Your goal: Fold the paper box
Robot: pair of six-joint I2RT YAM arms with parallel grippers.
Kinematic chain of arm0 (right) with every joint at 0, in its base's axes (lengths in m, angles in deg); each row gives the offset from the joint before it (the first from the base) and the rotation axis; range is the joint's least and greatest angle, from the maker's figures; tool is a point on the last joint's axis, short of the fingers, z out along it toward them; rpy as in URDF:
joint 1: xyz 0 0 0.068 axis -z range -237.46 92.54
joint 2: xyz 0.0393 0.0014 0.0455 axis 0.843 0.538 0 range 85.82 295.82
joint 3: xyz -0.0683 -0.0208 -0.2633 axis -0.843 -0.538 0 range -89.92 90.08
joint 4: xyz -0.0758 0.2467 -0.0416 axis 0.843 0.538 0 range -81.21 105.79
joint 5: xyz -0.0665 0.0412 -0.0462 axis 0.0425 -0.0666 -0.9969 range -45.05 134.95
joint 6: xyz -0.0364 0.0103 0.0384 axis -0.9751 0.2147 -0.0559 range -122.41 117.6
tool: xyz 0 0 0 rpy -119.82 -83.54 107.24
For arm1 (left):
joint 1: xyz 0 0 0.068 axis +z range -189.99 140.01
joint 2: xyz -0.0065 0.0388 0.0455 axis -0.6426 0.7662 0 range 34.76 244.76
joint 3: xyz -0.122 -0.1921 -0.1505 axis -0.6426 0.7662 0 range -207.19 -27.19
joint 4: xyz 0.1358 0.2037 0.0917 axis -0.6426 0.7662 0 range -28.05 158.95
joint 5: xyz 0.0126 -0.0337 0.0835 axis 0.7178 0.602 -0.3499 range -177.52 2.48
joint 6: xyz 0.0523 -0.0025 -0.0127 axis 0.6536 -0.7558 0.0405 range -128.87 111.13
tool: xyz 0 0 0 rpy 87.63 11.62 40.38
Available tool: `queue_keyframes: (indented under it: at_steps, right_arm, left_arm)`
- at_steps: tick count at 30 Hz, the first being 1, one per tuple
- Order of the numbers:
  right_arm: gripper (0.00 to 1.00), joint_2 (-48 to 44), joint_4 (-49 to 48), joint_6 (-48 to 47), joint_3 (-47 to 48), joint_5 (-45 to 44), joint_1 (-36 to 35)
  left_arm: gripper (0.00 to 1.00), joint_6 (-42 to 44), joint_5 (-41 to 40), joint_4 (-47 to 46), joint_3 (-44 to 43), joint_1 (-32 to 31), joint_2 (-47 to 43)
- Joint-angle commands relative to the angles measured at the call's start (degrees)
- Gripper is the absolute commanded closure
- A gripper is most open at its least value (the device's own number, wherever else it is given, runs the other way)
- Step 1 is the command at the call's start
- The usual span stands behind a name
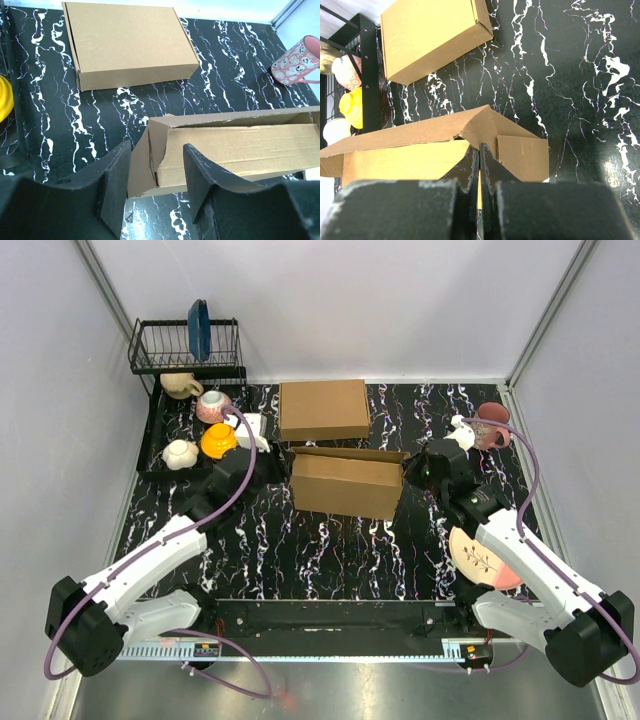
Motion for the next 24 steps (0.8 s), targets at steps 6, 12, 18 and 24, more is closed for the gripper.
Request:
queue_keyframes:
  at_steps: [6, 12, 18, 24]
  right_arm:
    - [1.00, 2.73, 20.81, -1.92, -4.23, 5.02, -1.18]
    - [1.00, 2.64, 20.90, -2.09, -4.23, 5.02, -1.18]
    - [1.00, 2.81, 20.90, -2.27, -4.41, 5.02, -1.09]
    - [1.00, 2.90, 20.90, -2.27, -4.23, 5.02, -1.18]
  left_arm:
    - [0.56, 1.37, 2.80, -3.29, -2.84, 1.42, 2.61]
    - [0.62, 1.63, 3.95, -3.81, -3.98, 1.95, 4.98]
    - [0.70, 2.24, 5.00, -4.43, -4.95, 2.21, 6.30]
    - [0.85, 2.42, 5.97, -4.87, -4.78, 2.21, 6.92]
